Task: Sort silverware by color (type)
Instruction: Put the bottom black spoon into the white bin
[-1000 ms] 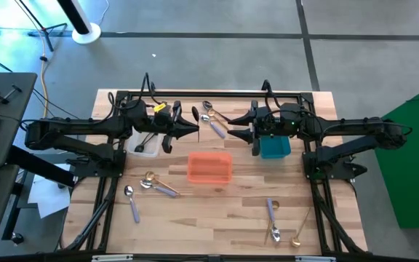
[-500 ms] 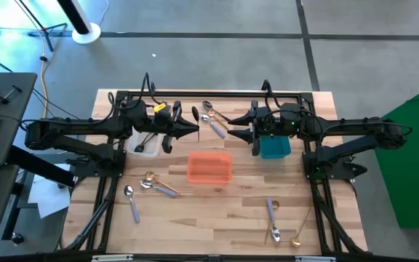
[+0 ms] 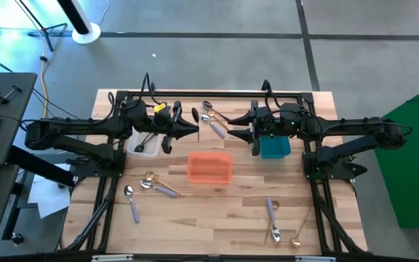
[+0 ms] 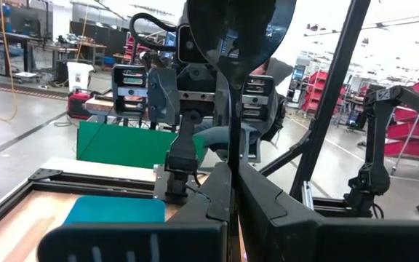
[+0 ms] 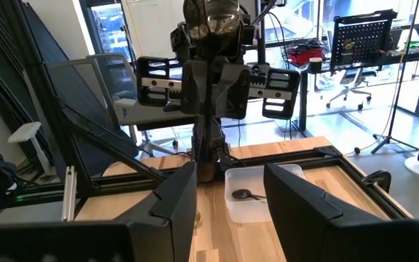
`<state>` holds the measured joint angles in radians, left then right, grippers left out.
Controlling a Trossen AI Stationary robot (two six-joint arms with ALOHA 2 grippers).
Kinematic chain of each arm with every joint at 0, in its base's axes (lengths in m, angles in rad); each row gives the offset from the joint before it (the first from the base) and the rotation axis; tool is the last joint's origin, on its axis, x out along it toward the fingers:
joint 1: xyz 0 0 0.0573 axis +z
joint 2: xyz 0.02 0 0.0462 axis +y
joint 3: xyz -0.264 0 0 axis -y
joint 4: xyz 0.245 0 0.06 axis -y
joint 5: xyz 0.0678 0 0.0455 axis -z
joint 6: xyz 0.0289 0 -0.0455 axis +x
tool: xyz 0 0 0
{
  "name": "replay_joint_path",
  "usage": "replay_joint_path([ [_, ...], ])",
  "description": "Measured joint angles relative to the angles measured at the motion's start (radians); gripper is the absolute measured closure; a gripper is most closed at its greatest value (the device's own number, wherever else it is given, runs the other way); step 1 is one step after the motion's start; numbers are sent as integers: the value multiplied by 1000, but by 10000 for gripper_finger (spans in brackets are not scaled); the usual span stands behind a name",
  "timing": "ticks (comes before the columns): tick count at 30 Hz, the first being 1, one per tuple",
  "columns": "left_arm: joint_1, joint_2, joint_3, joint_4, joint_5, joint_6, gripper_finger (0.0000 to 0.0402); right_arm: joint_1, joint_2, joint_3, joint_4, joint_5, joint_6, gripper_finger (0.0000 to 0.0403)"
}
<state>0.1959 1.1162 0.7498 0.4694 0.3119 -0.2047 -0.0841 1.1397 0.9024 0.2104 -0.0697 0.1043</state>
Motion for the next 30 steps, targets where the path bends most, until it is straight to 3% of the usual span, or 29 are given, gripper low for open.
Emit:
replay_joint_path([
  [22,0,0,0,-1,4,0,401,0,0,0,-4,0,0,256],
  [30,19,-74,0,-138,8,31,401,0,0,0,-5,0,10,256],
])
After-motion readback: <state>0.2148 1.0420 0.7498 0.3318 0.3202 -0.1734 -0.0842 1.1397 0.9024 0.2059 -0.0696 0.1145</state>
